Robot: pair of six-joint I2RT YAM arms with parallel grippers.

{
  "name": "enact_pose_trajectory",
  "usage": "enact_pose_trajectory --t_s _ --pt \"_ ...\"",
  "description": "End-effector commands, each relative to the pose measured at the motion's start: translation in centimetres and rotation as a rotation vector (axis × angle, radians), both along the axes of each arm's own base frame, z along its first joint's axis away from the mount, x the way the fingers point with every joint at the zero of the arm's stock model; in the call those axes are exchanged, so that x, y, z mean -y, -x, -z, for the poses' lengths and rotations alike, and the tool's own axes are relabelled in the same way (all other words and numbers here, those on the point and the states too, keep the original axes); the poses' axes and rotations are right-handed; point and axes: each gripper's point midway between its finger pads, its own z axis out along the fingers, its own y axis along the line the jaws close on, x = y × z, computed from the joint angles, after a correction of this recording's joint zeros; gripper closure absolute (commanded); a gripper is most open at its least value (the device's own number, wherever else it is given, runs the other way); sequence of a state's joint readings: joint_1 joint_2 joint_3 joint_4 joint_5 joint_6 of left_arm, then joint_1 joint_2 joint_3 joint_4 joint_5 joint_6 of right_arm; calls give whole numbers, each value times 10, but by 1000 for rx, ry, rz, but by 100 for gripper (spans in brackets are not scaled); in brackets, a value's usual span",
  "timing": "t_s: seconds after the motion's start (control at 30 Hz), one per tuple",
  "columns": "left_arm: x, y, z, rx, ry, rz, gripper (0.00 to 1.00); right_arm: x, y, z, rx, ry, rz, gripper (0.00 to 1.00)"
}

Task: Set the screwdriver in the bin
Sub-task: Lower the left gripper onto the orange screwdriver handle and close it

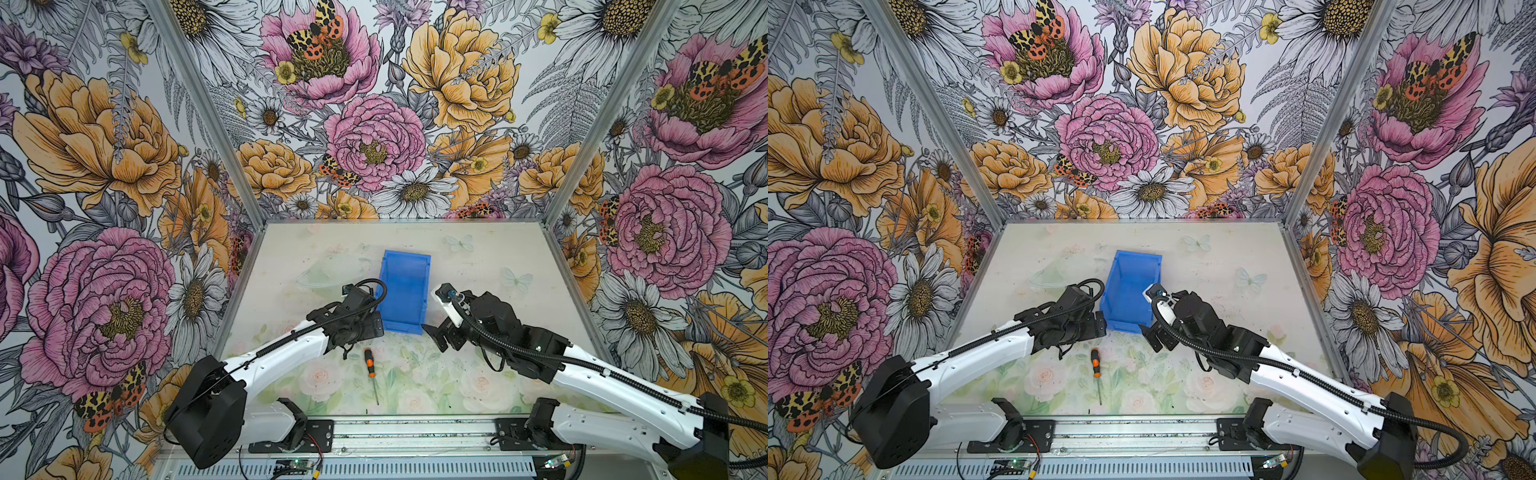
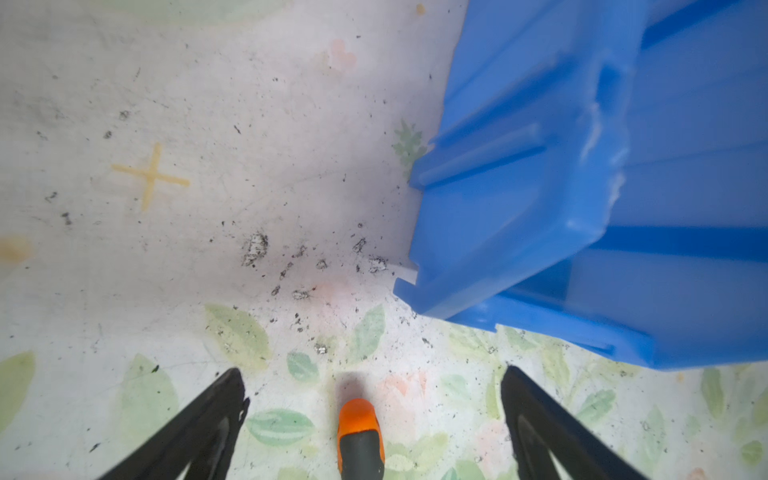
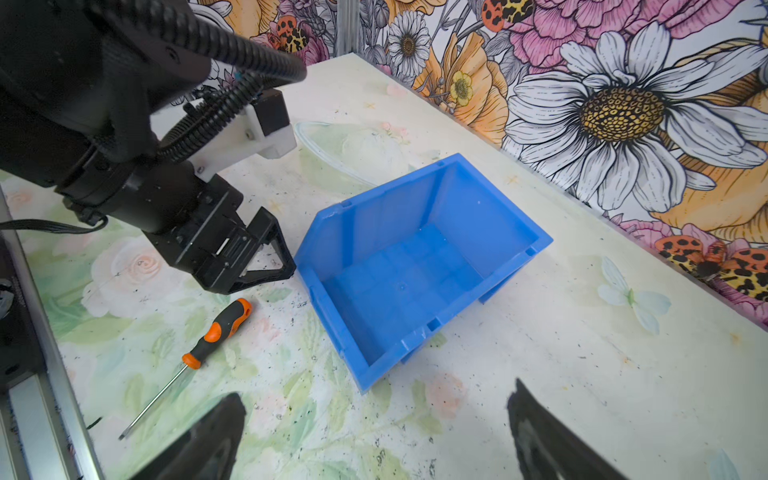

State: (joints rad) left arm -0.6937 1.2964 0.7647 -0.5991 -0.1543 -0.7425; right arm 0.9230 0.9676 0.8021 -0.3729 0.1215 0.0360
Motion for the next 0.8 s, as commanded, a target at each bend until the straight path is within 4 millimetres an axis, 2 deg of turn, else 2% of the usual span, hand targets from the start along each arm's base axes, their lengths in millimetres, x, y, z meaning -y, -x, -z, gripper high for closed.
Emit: enact_pose_trajectory --t_s 0.0,0.27,0.57,0.77 --pt "-3 9 13 -32 -44 -31 5 -2 14 -2 -21 -38 -48 1" --pt "14 30 32 -91 -62 -24 16 7 18 -2 6 -36 -51 1" --pt "8 39 53 -118 -132 -51 31 7 24 0 -18 -60 -59 1" --pt "9 44 63 -134 -164 -48 48 11 21 -3 6 -53 -41 0"
